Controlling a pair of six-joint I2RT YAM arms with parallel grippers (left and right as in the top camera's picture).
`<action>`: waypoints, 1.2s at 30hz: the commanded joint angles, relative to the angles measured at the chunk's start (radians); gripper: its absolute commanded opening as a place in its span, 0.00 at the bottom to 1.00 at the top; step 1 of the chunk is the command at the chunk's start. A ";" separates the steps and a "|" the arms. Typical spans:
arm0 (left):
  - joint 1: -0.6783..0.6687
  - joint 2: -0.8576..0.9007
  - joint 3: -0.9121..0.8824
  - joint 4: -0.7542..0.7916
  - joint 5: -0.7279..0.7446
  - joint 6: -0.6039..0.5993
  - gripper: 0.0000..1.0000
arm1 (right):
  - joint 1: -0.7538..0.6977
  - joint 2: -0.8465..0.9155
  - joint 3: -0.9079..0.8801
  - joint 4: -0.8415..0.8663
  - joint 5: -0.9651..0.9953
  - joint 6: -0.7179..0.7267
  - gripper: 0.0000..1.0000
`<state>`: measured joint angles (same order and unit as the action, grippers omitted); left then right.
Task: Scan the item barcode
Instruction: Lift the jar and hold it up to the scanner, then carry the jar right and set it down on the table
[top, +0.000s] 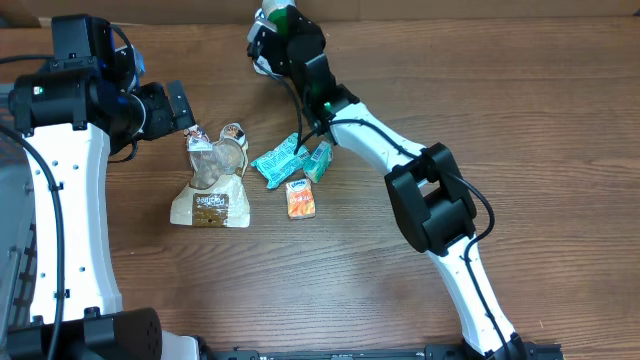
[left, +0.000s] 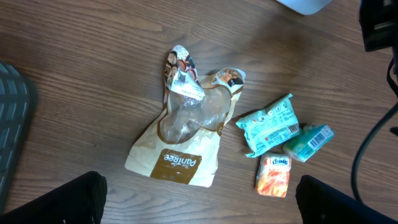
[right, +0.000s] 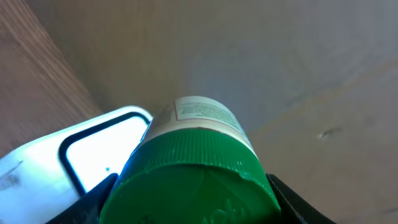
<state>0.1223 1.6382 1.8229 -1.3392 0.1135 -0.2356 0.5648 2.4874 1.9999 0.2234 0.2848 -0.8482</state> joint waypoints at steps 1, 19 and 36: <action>0.003 -0.015 0.007 0.001 0.007 0.007 1.00 | -0.011 -0.197 0.020 -0.072 0.002 0.274 0.06; 0.003 -0.015 0.007 0.001 0.007 0.008 1.00 | -0.082 -0.627 0.013 -1.358 -0.364 1.087 0.07; 0.003 -0.015 0.007 0.001 0.007 0.007 1.00 | -0.387 -0.624 -0.507 -1.328 -0.242 1.115 0.13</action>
<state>0.1223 1.6382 1.8229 -1.3392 0.1169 -0.2356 0.2184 1.8771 1.5200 -1.1267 0.0338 0.2546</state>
